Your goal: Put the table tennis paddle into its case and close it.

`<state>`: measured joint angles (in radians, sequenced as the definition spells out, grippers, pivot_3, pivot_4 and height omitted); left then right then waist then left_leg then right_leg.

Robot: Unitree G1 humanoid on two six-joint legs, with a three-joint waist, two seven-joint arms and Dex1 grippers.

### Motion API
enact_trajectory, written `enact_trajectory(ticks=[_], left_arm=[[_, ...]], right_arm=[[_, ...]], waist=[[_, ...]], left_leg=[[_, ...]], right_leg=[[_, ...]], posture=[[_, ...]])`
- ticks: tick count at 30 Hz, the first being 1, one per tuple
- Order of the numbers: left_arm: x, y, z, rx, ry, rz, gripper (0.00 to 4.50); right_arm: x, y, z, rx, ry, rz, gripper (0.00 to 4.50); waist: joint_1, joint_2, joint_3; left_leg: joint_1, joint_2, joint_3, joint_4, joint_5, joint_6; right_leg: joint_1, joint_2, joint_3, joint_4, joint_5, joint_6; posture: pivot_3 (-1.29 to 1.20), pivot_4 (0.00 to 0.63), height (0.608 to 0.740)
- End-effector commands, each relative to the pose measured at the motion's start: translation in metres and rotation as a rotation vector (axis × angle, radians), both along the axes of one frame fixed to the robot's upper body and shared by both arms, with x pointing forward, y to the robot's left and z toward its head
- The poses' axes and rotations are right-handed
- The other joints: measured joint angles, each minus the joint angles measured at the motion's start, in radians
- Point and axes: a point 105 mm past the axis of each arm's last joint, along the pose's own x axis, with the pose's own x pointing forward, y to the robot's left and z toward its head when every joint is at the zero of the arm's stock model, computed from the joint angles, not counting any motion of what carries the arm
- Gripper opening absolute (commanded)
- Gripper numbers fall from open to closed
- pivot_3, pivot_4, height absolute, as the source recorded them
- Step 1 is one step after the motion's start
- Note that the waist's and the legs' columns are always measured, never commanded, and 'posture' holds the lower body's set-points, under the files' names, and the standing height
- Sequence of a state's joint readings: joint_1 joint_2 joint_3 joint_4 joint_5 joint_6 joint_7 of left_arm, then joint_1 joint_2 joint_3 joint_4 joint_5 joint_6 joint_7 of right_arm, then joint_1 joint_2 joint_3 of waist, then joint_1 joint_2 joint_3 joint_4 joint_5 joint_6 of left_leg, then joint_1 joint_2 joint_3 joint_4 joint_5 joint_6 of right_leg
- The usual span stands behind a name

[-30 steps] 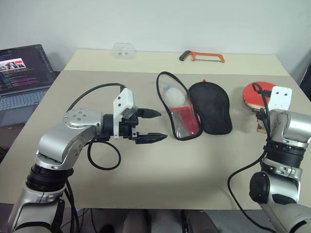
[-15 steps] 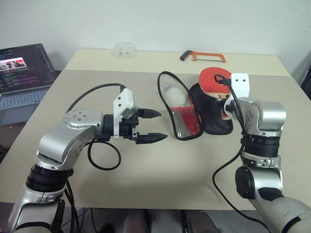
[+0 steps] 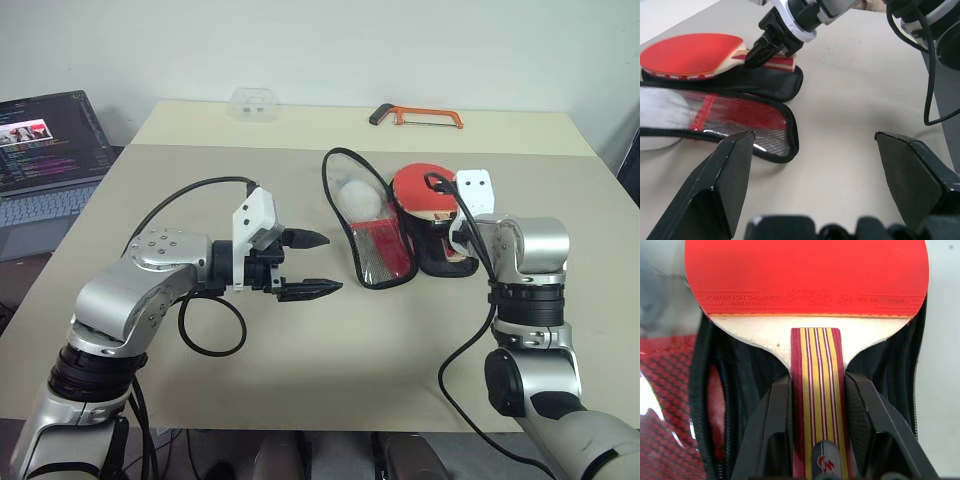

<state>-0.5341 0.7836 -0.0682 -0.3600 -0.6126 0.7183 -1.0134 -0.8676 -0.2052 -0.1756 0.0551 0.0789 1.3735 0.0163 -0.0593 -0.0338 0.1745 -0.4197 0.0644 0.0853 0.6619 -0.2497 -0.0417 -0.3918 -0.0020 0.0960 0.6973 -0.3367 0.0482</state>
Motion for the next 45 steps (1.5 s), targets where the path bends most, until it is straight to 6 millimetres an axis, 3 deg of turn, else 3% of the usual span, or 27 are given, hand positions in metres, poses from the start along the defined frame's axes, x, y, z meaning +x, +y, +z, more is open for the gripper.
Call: enact_trajectory(ticks=[1, 23, 24, 26, 32, 39, 43, 45], left_arm=[[-0.004, 0.002, 0.012, -0.004, -0.054, -0.003, 4.19], [-0.006, 0.002, 0.013, 0.012, -0.060, -0.006, 4.19], [-0.006, 0.002, 0.013, 0.012, -0.060, -0.006, 4.19], [-0.006, 0.002, 0.013, 0.012, -0.061, -0.004, 4.19], [-0.002, 0.004, 0.015, 0.009, -0.072, 0.021, 4.19], [0.003, 0.016, 0.019, 0.001, -0.095, 0.077, 4.19], [0.008, 0.027, 0.018, 0.000, -0.096, 0.121, 4.19], [0.012, 0.034, 0.016, 0.006, -0.088, 0.140, 4.19]], right_arm=[[0.002, -0.009, 0.011, -0.006, -0.066, -0.031, 1.08], [0.009, -0.011, -0.023, 0.008, 0.004, -0.019, 1.08], [0.009, -0.010, -0.022, 0.009, 0.001, -0.015, 1.82], [0.009, -0.010, -0.019, 0.010, -0.004, -0.013, 2.36], [0.009, -0.015, 0.003, -0.003, -0.050, 0.000, 4.41], [-0.012, -0.030, 0.057, -0.047, -0.117, 0.082, 4.47], [-0.027, -0.075, 0.095, -0.086, -0.226, 0.131, 4.47], [-0.035, -0.086, 0.113, -0.040, -0.322, 0.245, 4.47]], waist=[[0.000, 0.000, 0.000], [0.000, 0.000, 0.000], [0.000, 0.000, 0.000], [0.000, 0.000, 0.000], [0.000, 0.000, 0.000], [0.001, 0.000, 0.000], [0.008, 0.000, 0.000], [0.011, 0.000, 0.000]], left_leg=[[0.000, 0.000, 0.000, 0.000, 0.000, 0.000], [0.000, 0.000, 0.000, 0.000, 0.000, 0.000], [0.000, 0.000, 0.000, 0.000, 0.000, 0.000], [0.000, 0.000, 0.000, 0.000, 0.000, 0.000], [0.000, 0.000, 0.000, 0.000, 0.000, 0.000], [0.000, 0.000, 0.000, 0.000, 0.000, 0.000], [0.000, 0.000, 0.000, 0.000, -0.001, 0.002], [0.000, 0.000, -0.001, 0.000, -0.002, 0.004]], right_leg=[[0.000, 0.000, 0.000, 0.000, 0.000, 0.000], [0.000, 0.000, 0.000, 0.000, 0.000, 0.000], [0.000, 0.000, 0.000, 0.000, 0.000, 0.000], [0.000, 0.000, 0.000, 0.000, 0.000, 0.000], [0.000, 0.000, 0.000, 0.000, 0.000, 0.000], [0.000, 0.000, 0.000, 0.000, 0.000, 0.000], [0.001, 0.000, -0.001, -0.001, 0.000, 0.000], [0.002, 0.000, -0.001, -0.003, 0.000, 0.000]], posture=[[0.00, 0.150, 0.740], [0.00, 0.150, 0.740], [0.00, 0.150, 0.740], [0.00, 0.150, 0.740], [0.00, 0.150, 0.740], [0.00, 0.150, 0.740], [0.00, 0.150, 0.740], [0.00, 0.150, 0.740]])
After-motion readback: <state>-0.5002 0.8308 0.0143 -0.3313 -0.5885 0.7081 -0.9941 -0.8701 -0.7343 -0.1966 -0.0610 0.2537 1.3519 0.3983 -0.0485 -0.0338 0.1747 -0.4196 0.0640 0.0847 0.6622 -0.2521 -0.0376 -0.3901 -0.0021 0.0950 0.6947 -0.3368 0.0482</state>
